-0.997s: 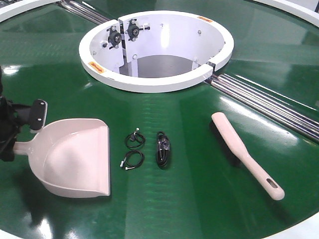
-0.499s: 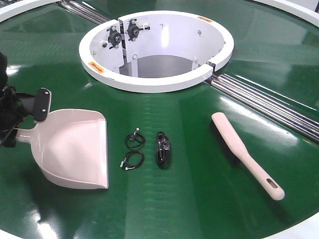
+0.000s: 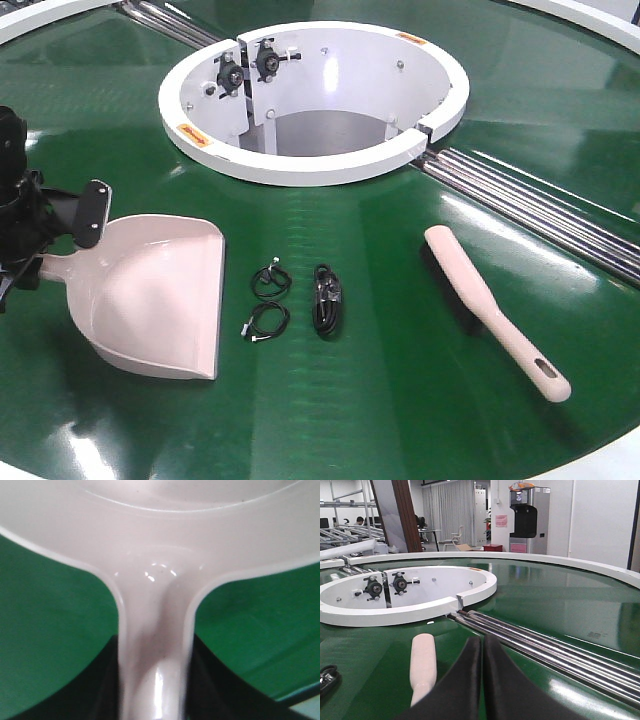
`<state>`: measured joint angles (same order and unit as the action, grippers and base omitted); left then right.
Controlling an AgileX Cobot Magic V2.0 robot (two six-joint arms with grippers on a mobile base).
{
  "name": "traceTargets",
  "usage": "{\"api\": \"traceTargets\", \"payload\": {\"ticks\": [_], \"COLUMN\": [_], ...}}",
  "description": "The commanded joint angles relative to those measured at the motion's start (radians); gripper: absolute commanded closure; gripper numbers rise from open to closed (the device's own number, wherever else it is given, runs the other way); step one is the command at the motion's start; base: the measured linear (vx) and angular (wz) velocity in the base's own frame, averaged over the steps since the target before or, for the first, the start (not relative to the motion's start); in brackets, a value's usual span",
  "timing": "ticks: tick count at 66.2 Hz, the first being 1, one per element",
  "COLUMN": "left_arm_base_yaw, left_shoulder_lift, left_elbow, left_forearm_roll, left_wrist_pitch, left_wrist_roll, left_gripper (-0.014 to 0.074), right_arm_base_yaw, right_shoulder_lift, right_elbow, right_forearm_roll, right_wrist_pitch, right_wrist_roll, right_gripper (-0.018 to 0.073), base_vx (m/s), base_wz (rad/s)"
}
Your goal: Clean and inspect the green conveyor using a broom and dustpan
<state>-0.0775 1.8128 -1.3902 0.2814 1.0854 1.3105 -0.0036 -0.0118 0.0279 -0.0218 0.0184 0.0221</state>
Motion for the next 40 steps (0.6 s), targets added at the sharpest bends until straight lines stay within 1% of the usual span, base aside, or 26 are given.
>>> {"api": "traceTargets", "payload": {"ticks": [1,17,21,23,30,34,40], "left_arm_base_yaw": [-0.007,-0.007,-0.007,-0.007,-0.007,-0.007,-0.007], "left_shoulder_lift": [-0.041,-0.005,0.002,0.005,0.011,0.013,0.013], "left_elbow": [-0.027,-0.027,-0.027,-0.027,-0.027,-0.027,-0.027], "left_forearm_roll": [0.012,0.007,-0.004,-0.012,-0.055,-0.069,-0.068], "left_wrist_pitch": [-0.051,-0.043,-0.035,-0.032,-0.013,-0.007,-0.006], "left_wrist_roll": [0.003,0.003,0.005,0.014,0.086,0.102,0.105], "left_gripper": [0.0603,0.0599,0.0599,0.0599,0.0599,0.0599,0.0599], "right_arm_base_yaw": [-0.006,-0.006,-0.006,-0.006,-0.006,-0.006,-0.006], "right_shoulder_lift": [-0.011,-0.011,-0.011,-0.011,-0.011,-0.011,-0.011], "right_elbow": [0.003,0.003,0.003,0.003,0.003,0.003,0.003], "right_forearm_roll": [-0.012,-0.012,-0.012,-0.012,-0.012,-0.012,-0.012], "right_wrist_pitch": [-0.072,-0.072,-0.072,-0.073,-0.073,-0.073,-0.073], "right_wrist_roll": [-0.012,-0.012,-0.012,-0.012,-0.012,-0.012,-0.012], "right_gripper": [0.0568,0.0568,0.0568,0.0568,0.0568,0.0568,0.0568], "base_vx": [0.00,0.00,0.00,0.00,0.00,0.00,0.00], "base_wz": [0.00,0.00,0.00,0.00,0.00,0.00,0.00]}}
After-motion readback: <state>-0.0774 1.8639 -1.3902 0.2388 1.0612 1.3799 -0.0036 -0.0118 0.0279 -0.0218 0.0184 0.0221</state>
